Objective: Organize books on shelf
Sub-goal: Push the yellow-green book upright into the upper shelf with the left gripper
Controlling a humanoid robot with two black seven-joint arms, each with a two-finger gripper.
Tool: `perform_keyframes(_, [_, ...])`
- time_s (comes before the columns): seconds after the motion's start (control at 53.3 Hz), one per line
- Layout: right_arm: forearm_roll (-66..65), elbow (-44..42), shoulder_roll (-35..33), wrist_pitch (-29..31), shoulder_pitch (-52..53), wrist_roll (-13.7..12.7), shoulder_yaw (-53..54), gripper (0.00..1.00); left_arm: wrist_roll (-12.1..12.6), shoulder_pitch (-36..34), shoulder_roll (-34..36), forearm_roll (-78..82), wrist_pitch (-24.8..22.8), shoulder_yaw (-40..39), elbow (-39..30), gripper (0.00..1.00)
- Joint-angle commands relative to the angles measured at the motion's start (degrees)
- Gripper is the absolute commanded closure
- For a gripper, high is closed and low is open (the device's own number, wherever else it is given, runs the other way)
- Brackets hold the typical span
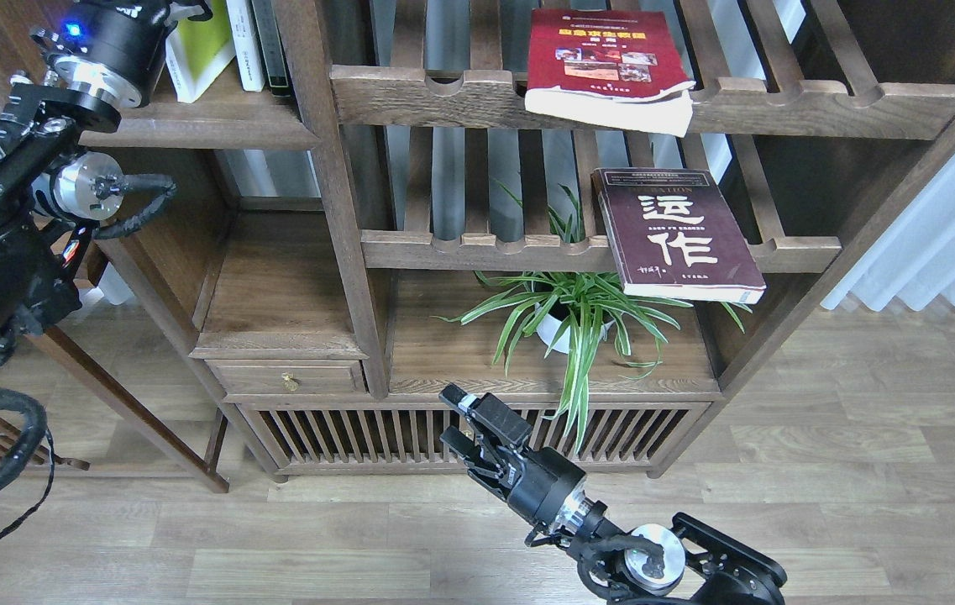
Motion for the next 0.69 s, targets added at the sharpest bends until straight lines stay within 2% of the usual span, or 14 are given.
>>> perform_keyframes(0.0, [-0.1, 0.0, 0.0, 0.0, 0.2, -0.1, 0.0, 0.02, 0.0, -0.6, -0.1, -0.1, -0.1, -2.8, -1.4, 0.70])
perform_keyframes(0.225, [-0.1, 0.0, 0.0, 0.0, 0.3, -0.1, 0.0, 0.02, 0.2, -3.8, -0.1, -0.3, -0.4, -5.9, -2.3, 0.69])
perform_keyframes(0.525, [-0.1, 0.0, 0.0, 0.0, -0.2, -0.1, 0.3, 0.02, 0.0, -4.8, -0.8, -0.9, -0.4, -8.4, -5.3, 0.67])
perform_keyframes(0.675, [-0.1, 0.2, 0.0, 0.0, 0.0, -0.1, 0.7, 0.02, 0.6, -4.8, -0.5, -1.1, 0.0, -11.0, -7.1, 0.59])
